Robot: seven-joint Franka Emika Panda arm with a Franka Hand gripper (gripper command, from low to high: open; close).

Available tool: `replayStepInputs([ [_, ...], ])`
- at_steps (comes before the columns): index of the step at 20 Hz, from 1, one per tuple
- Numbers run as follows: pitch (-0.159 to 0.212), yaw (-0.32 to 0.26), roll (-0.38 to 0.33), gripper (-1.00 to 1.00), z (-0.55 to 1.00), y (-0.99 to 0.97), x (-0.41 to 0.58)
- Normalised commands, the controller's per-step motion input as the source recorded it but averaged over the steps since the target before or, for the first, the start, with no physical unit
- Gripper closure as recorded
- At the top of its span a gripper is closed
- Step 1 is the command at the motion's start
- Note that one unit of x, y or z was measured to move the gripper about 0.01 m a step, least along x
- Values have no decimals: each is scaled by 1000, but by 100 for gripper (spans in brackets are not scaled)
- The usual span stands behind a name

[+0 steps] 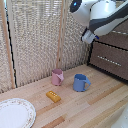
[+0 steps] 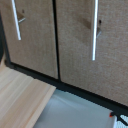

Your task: Propose to navigate your clamp on the clench of the first drawer. Use gentle force to register to the cabinet. Send posterior your swing mandate till over it lurks, a cup of pink essence. Fortify your grip after aiming concentric with the pink cup’s periphery. Manoeuvre the pink towards the cabinet's top. Drop your compression till the cup is resting inside.

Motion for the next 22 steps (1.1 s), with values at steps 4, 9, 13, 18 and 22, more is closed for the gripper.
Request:
replayStepInputs([
  [4, 0, 106, -375, -100, -7, -249, -84],
  [9, 1, 113, -316, -100, -19, -299, 0],
  [13, 8, 93, -164, -100, -85, -349, 4],
  [18, 8, 75, -35, -100, -118, -405, 51],
  [22, 18, 4, -51, -100, -39, -447, 70],
])
